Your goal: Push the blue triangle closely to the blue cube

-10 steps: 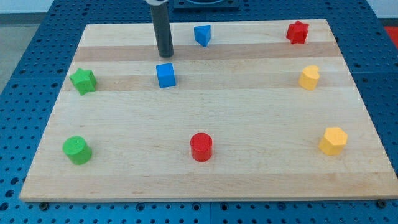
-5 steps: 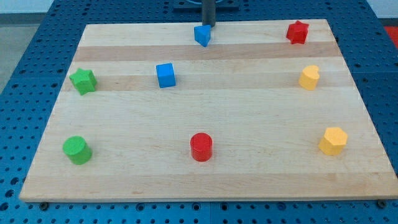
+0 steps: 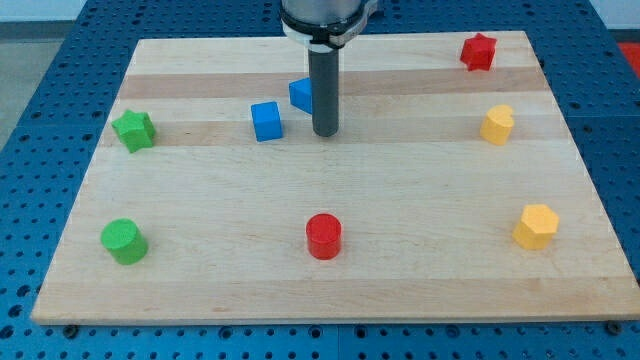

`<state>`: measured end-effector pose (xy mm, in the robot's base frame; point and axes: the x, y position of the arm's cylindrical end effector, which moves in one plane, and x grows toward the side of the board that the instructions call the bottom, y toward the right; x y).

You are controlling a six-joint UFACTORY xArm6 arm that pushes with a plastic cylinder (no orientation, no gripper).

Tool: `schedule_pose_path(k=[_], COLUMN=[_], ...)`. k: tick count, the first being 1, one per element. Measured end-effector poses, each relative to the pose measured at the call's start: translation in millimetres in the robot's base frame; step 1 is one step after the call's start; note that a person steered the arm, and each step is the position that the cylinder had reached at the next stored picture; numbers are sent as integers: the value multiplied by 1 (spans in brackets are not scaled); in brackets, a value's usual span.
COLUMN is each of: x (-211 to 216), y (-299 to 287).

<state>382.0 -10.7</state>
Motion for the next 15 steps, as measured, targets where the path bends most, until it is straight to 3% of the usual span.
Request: schedule_pose_path(k=[2, 4, 7, 8, 9, 10, 11, 12, 13, 14, 15], x=[-20, -54, -59, -112, -128, -92, -96, -141, -149, -116, -77], y=[31, 8, -13, -14, -62, -115, -118, -86, -26, 14, 12])
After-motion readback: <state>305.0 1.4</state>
